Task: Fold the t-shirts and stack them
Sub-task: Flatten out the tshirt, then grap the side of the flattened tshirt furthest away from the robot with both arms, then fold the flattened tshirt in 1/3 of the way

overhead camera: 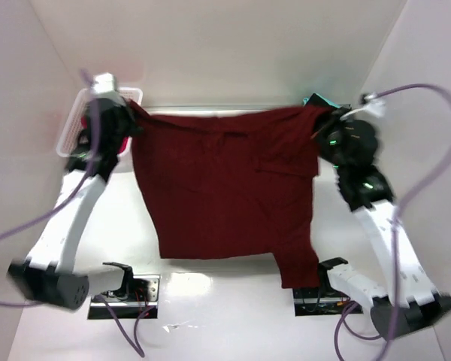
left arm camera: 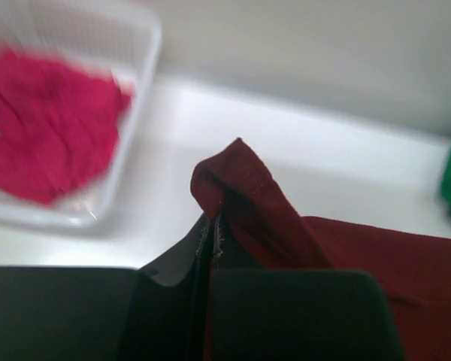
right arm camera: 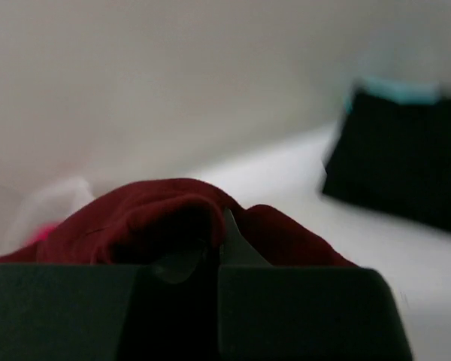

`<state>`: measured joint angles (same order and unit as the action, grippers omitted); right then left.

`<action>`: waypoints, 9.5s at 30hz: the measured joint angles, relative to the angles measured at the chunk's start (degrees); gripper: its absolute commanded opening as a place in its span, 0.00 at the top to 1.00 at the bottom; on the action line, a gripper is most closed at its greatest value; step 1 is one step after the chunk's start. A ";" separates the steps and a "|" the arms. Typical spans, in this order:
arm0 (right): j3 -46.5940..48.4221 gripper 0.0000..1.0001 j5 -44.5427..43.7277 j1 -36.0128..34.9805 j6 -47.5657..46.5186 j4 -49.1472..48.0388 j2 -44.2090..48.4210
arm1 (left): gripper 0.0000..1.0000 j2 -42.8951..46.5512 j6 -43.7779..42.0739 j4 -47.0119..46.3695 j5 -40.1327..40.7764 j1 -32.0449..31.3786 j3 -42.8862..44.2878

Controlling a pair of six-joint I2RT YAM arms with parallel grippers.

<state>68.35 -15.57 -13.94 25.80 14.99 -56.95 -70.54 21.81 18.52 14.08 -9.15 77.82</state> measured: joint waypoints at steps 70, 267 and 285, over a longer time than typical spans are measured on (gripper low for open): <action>-0.98 0.14 21.90 11.91 0.99 -9.55 -48.38 | 1.00 -66.38 -0.67 3.51 -10.85 7.15 38.60; 27.34 1.00 20.83 9.79 9.00 -1.93 -50.04 | 1.00 -57.93 -3.88 12.41 -9.88 13.35 40.64; 63.81 1.00 23.07 9.79 8.31 6.05 -76.56 | 1.00 -73.06 -3.83 19.21 -10.46 13.35 62.85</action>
<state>132.17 7.50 -4.14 34.11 21.04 -133.50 -143.60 17.99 37.73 3.62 4.21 140.67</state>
